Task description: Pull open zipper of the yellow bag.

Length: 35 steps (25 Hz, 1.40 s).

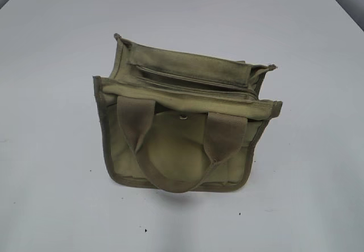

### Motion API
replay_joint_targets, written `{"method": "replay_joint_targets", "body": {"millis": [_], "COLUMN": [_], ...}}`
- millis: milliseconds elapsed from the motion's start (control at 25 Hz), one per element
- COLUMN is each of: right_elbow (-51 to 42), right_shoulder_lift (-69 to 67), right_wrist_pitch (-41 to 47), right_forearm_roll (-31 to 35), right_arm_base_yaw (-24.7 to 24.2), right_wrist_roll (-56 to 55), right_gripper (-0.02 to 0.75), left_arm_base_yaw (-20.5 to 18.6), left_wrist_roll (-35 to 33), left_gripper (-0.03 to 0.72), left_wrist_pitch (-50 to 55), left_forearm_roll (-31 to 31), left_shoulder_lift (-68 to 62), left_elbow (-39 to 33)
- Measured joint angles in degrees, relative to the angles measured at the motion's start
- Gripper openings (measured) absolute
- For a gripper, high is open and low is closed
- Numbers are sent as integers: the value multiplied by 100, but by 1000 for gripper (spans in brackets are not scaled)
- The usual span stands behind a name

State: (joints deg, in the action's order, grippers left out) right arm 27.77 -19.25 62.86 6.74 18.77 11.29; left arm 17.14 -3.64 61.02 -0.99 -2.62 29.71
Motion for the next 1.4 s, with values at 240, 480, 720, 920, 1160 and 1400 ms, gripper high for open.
{"method": "replay_joint_targets", "body": {"millis": [240, 480, 720, 920, 1160, 1400], "right_elbow": [0, 0, 0, 0, 0, 0], "right_shoulder_lift": [0, 0, 79, 670, 1446, 1948], "right_wrist_pitch": [0, 0, -11, -15, -18, -18], "right_forearm_roll": [0, 0, 25, 27, 27, 27], "right_arm_base_yaw": [0, 0, -370, -1101, -1664, -1695], "right_wrist_roll": [0, -6, -6, -6, -6, -6], "right_gripper": [594, 594, 593, 593, 593, 593], "left_arm_base_yaw": [0, 0, -238, -1135, -1375, -1375], "left_wrist_roll": [2, 2, 2, 2, 2, 2], "left_gripper": [561, 561, 561, 561, 561, 561], "left_wrist_pitch": [-5, -9, -9, -16, -16, -16], "left_forearm_roll": [-6, -6, -6, -10, -10, -10], "left_shoulder_lift": [0, 0, 0, 75, 295, 295], "left_elbow": [0, 0, 0, 0, 0, 0]}}
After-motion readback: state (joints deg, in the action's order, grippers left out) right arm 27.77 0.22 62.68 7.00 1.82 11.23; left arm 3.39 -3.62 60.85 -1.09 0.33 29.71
